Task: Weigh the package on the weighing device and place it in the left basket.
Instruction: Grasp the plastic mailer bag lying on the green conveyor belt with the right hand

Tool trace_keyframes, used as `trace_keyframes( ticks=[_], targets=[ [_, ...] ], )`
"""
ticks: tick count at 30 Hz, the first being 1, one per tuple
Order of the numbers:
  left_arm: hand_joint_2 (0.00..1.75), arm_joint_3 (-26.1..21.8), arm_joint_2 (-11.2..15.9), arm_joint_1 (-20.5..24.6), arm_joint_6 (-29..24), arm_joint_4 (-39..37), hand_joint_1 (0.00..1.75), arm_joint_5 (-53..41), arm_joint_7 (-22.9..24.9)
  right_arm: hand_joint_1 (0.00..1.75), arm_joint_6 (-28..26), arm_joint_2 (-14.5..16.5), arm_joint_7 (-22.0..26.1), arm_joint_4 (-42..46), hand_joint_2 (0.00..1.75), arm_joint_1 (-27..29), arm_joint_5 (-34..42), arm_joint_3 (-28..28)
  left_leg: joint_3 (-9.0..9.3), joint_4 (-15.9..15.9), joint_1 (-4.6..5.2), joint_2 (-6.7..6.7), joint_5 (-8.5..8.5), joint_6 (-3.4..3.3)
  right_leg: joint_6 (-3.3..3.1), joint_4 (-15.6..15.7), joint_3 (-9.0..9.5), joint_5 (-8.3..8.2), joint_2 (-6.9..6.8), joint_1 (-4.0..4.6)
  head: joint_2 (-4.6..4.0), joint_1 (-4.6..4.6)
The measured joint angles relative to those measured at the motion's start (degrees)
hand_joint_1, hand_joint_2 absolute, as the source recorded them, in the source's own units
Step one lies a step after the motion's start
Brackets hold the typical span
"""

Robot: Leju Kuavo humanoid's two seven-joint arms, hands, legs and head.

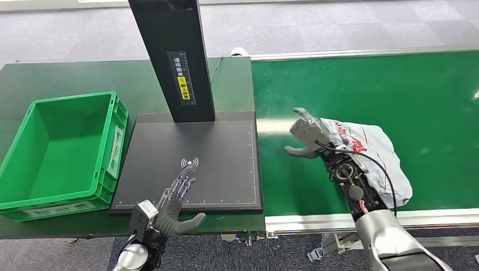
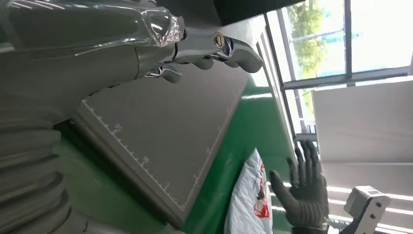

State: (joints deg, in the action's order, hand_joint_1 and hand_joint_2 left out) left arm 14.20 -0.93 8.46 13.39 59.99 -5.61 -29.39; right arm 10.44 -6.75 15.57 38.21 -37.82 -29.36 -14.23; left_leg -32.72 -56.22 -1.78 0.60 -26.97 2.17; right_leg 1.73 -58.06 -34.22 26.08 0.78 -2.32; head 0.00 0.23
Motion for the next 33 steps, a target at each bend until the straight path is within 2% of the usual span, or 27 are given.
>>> trace_keyframes(
  ticks=[7,13,33],
  targets=[
    [1.75,-1.51,0.33,-3.20,-0.13,4.24,0.00,0.07,1.66,0.00,0.90,-3.84,-5.34,-6.52,1.75,-4.78,-4.73,0.11,-0.01,0.00,0.01,0.00,0.00,0.00,0.00,0.00,0.01,0.00,-0.01,-0.01,0.00,0.00],
    [1.75,-2.33,0.11,-4.54,-0.86,6.01,0.00,-0.74,2.62,0.00,8.95,-5.25,-11.13,-10.92,1.75,-6.83,-9.19,-1.78,0.00,0.00,0.00,-0.03,0.00,0.00,0.00,0.00,0.02,0.00,-0.01,0.00,0.00,-0.01],
    [1.75,-2.77,0.07,-5.17,-0.91,6.83,0.00,-0.84,2.68,0.00,9.91,-6.35,-11.64,-14.80,1.75,-8.43,-9.63,-4.39,-0.01,0.00,0.00,-0.02,0.00,0.00,0.00,0.00,0.01,0.00,-0.01,0.00,0.00,-0.01]
  ],
)
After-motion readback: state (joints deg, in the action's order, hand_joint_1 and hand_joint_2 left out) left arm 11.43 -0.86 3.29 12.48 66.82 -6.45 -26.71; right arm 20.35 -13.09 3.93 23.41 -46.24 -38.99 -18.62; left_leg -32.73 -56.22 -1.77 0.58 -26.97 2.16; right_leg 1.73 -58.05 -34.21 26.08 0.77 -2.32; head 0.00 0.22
